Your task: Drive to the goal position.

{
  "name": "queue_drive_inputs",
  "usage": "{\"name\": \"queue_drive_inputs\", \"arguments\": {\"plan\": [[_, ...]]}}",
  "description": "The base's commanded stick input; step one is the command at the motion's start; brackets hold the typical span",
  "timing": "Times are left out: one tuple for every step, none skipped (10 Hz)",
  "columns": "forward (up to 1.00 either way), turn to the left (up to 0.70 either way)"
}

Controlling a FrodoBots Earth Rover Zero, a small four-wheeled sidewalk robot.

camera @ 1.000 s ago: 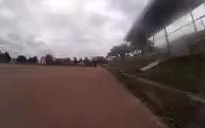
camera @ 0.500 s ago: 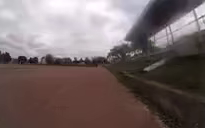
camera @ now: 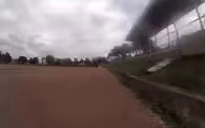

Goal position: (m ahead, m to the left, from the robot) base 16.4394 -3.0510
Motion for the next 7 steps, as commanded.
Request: {"name": "queue_drive_inputs", "arguments": {"plan": [[0.70, -0.06], [0.70, -0.09], [0.70, -0.11], [0.70, -0.14], [0.70, -0.11], [0.70, -0.02], [0.70, 0.00]]}}
